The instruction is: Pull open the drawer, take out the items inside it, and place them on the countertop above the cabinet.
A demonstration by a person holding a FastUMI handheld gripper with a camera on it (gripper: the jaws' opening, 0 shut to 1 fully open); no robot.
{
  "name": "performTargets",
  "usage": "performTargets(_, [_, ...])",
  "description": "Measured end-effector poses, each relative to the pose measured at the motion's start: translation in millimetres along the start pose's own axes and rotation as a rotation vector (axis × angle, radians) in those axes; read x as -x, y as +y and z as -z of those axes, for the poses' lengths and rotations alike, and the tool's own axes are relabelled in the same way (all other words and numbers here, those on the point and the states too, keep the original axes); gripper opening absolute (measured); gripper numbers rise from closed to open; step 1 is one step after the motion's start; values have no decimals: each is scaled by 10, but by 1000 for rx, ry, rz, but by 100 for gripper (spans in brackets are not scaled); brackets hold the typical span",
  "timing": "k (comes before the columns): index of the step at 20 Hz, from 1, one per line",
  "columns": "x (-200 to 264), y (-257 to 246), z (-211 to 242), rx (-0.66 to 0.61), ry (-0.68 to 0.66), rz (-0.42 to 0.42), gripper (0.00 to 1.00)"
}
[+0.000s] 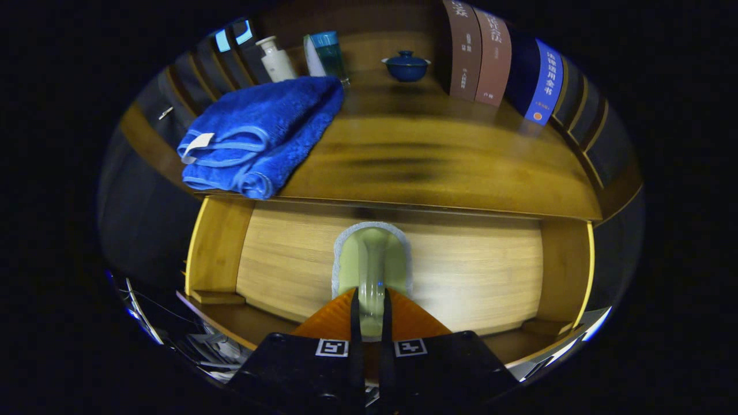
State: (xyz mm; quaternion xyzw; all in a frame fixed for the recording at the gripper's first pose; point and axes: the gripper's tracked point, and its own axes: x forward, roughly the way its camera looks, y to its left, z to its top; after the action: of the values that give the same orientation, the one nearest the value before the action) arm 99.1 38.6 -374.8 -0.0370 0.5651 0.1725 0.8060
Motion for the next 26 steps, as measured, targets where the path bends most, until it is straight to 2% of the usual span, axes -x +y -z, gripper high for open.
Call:
performTargets(6, [566, 79, -125, -9, -69, -72, 14])
performTargets(9, [710, -63, -347, 4, -109, -35, 14])
performTargets(14, [636, -402, -871, -35, -169, 74, 14])
performTargets(18, [445, -504, -1199, -42, -163, 120, 14])
performTargets(21, [245, -471, -1360, -67, -122, 107, 15])
performTargets(26, [-94, -409, -1577, -38, -63, 126, 15])
